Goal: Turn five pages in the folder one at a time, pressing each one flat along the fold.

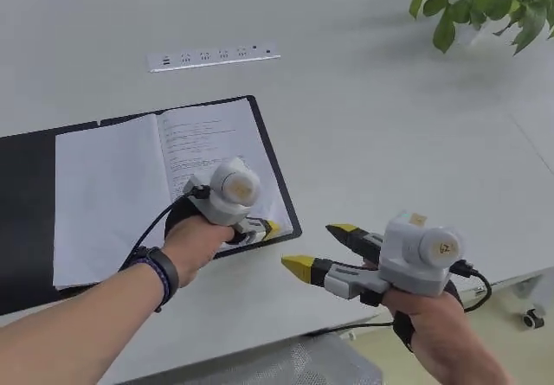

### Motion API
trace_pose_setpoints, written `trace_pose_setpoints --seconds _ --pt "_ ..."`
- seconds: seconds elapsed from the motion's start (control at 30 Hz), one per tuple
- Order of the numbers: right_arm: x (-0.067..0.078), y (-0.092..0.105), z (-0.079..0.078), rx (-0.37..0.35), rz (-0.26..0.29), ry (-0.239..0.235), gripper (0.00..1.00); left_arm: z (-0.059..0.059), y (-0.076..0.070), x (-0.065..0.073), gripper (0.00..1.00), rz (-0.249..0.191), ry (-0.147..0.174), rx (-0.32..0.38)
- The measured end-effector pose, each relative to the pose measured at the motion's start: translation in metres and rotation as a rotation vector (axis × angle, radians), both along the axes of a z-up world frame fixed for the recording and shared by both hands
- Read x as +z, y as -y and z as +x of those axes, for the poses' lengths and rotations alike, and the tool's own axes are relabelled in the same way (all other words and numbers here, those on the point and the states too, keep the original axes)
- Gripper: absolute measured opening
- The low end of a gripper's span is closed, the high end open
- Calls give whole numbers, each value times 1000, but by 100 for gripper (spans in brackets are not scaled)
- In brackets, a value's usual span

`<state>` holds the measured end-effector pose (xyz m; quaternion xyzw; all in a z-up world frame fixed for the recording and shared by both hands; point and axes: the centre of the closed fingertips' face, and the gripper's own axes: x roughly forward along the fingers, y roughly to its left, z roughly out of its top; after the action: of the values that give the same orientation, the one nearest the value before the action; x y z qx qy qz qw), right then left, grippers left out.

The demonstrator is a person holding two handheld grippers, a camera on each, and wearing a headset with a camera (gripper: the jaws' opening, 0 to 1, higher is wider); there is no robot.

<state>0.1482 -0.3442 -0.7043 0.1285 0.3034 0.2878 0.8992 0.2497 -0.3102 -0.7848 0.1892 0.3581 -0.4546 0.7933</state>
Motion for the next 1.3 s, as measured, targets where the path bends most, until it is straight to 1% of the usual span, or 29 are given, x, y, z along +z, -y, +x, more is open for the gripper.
trace_pose_setpoints --seconds 0.17,0.5,0.7,0.83,0.9,0.93,0.97,1.0,1.1,1.17,1.27,1.3 --pt "1 -2 6 -5 21 3 63 4 -2 0 58 -11 -12 11" --pt "-3 -5 21 14 26 -2 61 3 -2 2 58 -34 -23 12" --pt "-4 -6 37 15 48 -2 60 3 -2 3 58 -47 -35 18" --pt "-8 -7 48 28 48 -8 59 6 -3 4 55 -53 -41 34" --pt "-9 -7 55 36 49 -8 59 7 -4 3 54 -44 -30 27" --pt "-9 -8 57 37 50 -8 59 6 -3 3 54 -42 -30 24" --pt "-8 -8 61 41 52 -8 59 6 -2 4 56 -46 -39 27" --pt "-8 -8 64 43 52 -7 59 2 0 5 60 -60 -59 27" --pt "-5 -8 74 44 57 2 59 -2 4 4 66 -52 -52 22" --pt "-3 -8 78 39 65 4 59 -3 6 1 68 -31 -25 26" --pt "-4 -8 80 39 66 4 59 -2 8 0 69 -25 -7 48" --pt "-4 -8 79 39 65 3 59 -2 7 -1 69 -11 11 43"
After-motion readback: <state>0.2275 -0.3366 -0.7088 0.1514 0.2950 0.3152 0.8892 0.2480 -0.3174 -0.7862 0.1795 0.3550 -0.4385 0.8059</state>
